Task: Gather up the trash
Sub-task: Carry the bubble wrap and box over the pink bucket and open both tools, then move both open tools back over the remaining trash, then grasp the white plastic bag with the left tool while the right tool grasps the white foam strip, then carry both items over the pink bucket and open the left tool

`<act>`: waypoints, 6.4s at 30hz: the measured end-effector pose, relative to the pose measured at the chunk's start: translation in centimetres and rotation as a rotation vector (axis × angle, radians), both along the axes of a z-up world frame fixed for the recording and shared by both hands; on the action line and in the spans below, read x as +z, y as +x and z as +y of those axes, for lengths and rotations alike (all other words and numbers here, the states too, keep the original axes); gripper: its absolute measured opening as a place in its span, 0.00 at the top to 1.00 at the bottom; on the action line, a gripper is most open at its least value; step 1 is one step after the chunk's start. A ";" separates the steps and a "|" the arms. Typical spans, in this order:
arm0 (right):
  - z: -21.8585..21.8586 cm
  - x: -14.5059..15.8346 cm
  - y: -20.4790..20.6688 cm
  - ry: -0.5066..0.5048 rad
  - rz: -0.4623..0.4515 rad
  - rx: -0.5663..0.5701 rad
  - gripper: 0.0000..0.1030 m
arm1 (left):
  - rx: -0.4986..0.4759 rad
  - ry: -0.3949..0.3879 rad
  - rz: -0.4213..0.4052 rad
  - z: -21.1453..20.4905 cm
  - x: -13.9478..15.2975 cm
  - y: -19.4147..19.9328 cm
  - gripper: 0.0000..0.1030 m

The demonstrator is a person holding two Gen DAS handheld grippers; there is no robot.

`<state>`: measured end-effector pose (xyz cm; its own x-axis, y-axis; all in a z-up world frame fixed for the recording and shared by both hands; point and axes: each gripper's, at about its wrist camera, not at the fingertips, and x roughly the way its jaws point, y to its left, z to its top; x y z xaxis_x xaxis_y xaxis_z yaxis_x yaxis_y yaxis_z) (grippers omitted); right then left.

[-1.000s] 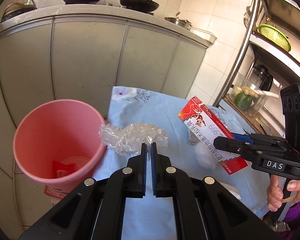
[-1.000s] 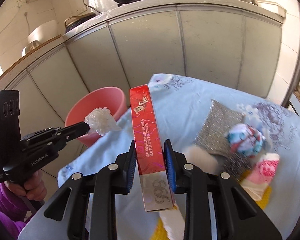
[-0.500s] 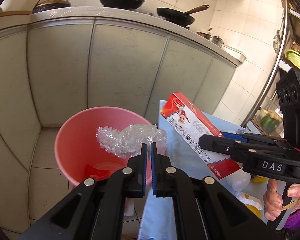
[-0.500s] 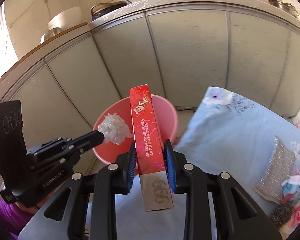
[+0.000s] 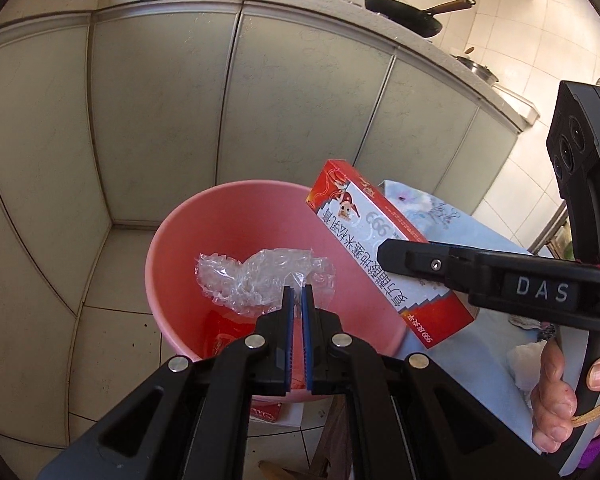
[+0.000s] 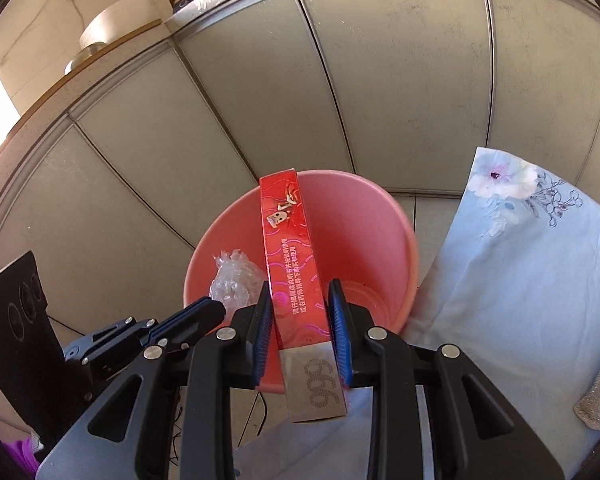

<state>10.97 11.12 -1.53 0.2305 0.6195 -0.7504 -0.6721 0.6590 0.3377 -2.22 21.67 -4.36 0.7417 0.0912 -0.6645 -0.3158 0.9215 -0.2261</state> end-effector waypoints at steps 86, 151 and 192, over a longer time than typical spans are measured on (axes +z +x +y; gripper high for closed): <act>-31.4 1.8 -9.6 -0.083 -0.202 -0.447 0.59 | -0.418 0.073 0.005 -18.5 3.9 1.0 0.62; -29.4 -3.3 -11.2 -0.023 -0.020 -0.213 0.71 | -0.507 0.074 0.033 -22.2 1.9 2.3 0.93; -18.6 4.0 -6.7 0.027 -0.235 -0.110 0.73 | -0.244 0.097 -0.131 -11.6 6.4 -0.3 0.93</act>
